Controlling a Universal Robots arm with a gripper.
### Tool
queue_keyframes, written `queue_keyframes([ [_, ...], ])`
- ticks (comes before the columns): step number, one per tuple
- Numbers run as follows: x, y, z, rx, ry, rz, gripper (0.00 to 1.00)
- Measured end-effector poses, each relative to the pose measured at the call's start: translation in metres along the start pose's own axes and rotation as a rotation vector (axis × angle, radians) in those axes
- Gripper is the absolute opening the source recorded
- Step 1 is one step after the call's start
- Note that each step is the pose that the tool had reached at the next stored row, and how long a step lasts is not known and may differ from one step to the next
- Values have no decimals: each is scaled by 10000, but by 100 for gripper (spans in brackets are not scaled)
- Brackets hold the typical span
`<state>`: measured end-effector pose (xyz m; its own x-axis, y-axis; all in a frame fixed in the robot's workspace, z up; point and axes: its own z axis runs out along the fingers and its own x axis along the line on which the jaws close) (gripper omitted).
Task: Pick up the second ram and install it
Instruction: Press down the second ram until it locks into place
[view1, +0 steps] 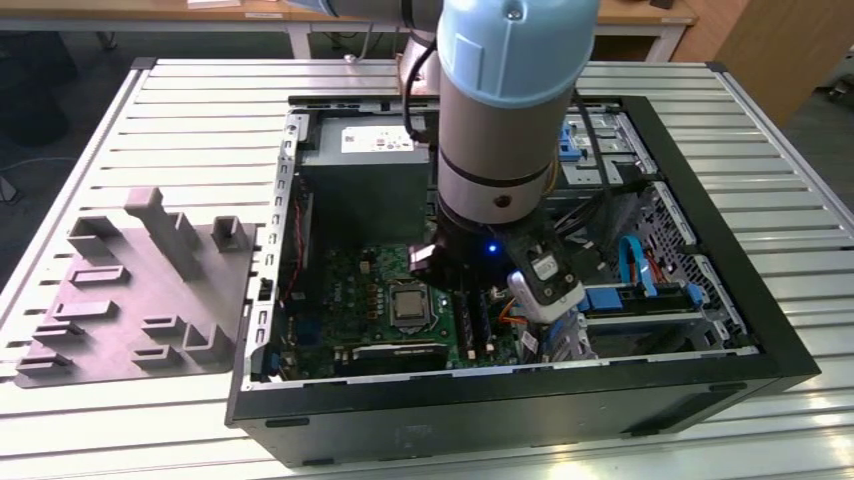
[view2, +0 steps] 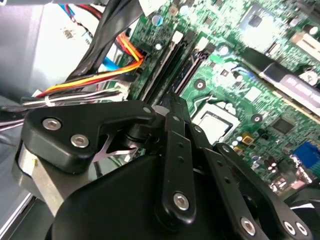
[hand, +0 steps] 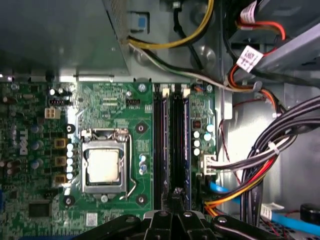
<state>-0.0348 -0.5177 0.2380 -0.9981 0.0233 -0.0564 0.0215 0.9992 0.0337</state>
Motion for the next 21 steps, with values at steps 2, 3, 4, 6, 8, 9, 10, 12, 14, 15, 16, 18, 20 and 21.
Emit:
queue_keyframes([
  [2,0,-2,1,33,0,-3,11],
  [3,0,-8,0,36,0,-3,11],
  [4,0,-17,1,36,0,-3,11],
  [6,0,-39,4,35,-1,-2,11],
  [8,0,-45,6,34,-1,-1,11],
  [9,0,-45,10,33,-1,-1,11],
  [10,0,-46,18,33,-1,-2,11],
  [12,1,-48,41,35,-1,-2,11],
  [14,2,-49,52,36,-1,-3,11],
  [15,2,-49,52,37,0,-2,11],
  [16,2,-49,52,38,0,-3,11],
  [18,2,-49,60,32,-2,-2,11],
  [20,3,-49,73,33,-2,-2,11],
  [21,4,-50,79,34,-1,-2,11],
])
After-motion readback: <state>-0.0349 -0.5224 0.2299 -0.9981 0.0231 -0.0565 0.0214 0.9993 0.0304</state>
